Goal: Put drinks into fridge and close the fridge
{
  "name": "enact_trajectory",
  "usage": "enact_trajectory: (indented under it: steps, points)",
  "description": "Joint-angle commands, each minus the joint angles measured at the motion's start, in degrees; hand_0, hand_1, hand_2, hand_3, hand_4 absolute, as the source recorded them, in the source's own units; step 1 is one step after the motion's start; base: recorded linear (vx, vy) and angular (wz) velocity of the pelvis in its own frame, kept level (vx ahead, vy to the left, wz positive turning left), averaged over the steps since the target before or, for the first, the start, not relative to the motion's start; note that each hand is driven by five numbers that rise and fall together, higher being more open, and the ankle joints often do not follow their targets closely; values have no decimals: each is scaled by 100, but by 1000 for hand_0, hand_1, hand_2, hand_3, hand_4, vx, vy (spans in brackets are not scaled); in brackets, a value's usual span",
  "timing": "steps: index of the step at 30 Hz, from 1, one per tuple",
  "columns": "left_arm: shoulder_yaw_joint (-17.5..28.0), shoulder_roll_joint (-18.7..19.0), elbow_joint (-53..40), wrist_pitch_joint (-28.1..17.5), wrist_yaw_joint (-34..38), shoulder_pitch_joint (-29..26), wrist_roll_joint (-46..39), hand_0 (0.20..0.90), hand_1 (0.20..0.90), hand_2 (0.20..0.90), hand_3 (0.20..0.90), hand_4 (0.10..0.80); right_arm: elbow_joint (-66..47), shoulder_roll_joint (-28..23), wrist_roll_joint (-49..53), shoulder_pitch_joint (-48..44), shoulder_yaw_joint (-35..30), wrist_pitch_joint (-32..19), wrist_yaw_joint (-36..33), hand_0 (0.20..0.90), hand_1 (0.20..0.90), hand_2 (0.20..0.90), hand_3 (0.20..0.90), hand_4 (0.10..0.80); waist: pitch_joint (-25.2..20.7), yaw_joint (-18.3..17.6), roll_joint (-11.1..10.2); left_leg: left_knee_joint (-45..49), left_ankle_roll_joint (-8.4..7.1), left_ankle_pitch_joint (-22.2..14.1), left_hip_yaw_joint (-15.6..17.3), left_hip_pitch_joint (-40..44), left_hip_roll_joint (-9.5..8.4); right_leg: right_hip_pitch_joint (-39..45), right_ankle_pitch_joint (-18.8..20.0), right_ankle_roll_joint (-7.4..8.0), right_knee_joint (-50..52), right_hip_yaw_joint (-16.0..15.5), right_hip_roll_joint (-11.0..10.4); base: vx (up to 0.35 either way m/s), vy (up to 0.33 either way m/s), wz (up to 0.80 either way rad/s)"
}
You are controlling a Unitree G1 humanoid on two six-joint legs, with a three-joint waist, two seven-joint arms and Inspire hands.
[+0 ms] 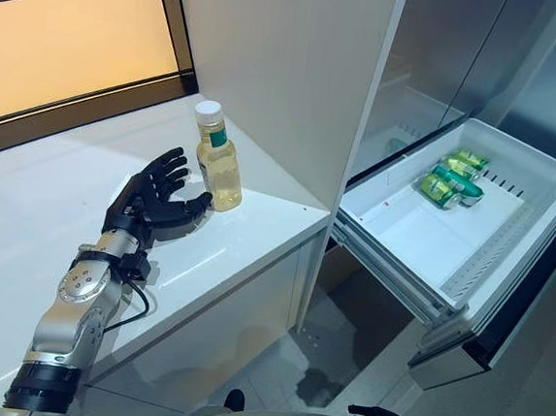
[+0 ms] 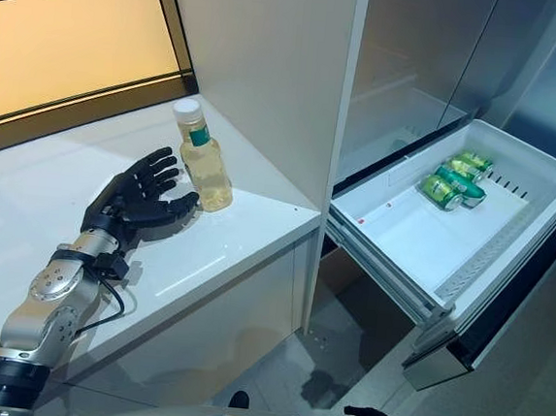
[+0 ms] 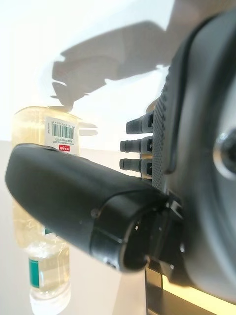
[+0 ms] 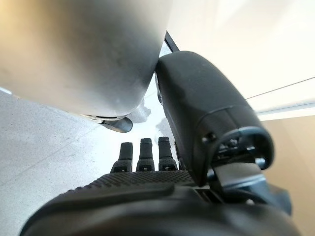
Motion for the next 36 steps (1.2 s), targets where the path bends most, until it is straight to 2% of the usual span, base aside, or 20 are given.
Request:
enact_trajectory:
  steps: [1, 22, 36]
  points:
    - [124, 267, -206, -335, -191, -820, -391, 900, 900, 900, 900, 800, -100, -206, 5, 10, 176, 50, 60, 900, 900, 900, 900, 800, -72, -81, -26, 35, 352, -954, 232, 415, -451, -418, 245, 240, 68, 34, 120, 0, 0, 0]
    - [32, 220, -380, -371, -464, -1170, -941, 900, 900, 900, 900, 800, -45, -196, -18, 21, 249, 22, 77, 900, 900, 900, 900, 800, -104, -162, -37, 35, 365, -974, 273, 459, -445, -407, 236, 232, 82, 81, 135, 0, 0, 0]
    - [-31, 314, -386, -481, -215, -1537, -892, 900, 900, 900, 900, 800, 1, -186, -19, -5, 315, -4, 91, 900, 900, 900, 900, 800, -152, -226, -37, 35, 369, -983, 271, 467, -448, -414, 221, 232, 94, 124, 146, 0, 0, 0]
